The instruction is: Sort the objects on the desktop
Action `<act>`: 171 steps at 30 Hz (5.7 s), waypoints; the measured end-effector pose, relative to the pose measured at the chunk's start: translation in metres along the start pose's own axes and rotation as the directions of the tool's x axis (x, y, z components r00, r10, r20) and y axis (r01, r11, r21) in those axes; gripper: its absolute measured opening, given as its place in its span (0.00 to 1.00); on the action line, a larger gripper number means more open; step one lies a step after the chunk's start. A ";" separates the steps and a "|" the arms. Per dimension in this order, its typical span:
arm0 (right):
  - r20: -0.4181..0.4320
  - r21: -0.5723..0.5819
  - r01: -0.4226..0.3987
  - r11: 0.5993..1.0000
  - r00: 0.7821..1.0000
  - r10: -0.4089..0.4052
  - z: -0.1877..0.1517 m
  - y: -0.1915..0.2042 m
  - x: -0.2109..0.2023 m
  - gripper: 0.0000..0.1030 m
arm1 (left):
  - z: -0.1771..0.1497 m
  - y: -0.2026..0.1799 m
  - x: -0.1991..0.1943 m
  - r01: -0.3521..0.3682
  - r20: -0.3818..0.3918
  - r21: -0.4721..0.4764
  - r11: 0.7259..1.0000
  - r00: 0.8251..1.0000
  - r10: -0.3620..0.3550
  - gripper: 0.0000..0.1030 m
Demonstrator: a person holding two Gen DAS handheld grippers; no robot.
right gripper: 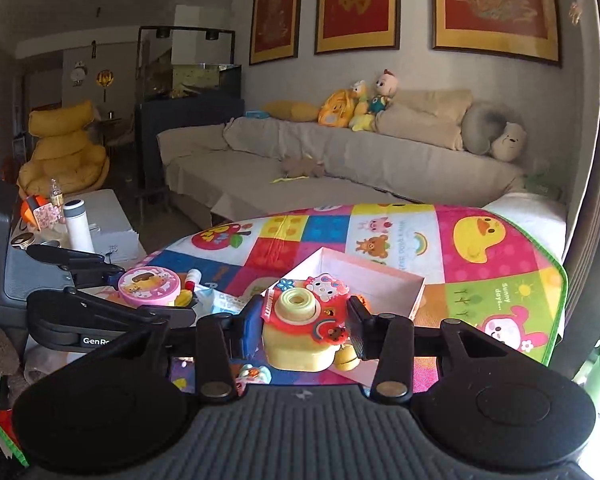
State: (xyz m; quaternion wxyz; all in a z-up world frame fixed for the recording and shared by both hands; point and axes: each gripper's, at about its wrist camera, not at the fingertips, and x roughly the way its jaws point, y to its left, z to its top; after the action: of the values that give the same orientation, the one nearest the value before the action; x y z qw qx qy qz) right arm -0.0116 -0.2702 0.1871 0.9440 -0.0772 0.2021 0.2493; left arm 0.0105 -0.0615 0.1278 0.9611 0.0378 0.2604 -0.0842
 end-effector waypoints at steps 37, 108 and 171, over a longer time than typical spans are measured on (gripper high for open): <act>-0.262 -0.040 -0.138 0.990 0.957 0.123 -0.055 0.047 0.163 0.62 | -0.112 0.088 0.025 -0.221 -0.175 -0.170 0.960 0.966 0.191 0.94; -0.275 0.075 -0.011 0.997 0.961 0.032 -0.103 0.011 0.118 0.79 | -0.110 0.002 0.031 -0.043 -0.280 -0.001 0.999 0.959 0.041 1.00; -0.352 0.098 0.021 0.995 0.936 0.015 -0.132 0.005 0.100 0.62 | -0.118 0.025 0.009 -0.033 -0.281 -0.002 0.999 0.959 0.031 0.50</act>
State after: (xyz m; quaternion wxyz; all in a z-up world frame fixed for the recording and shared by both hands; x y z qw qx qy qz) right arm 0.0201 -0.2540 0.0253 0.8956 -0.0734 0.3799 0.2197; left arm -0.0359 -0.0244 0.0222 0.9159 0.0506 0.3935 -0.0615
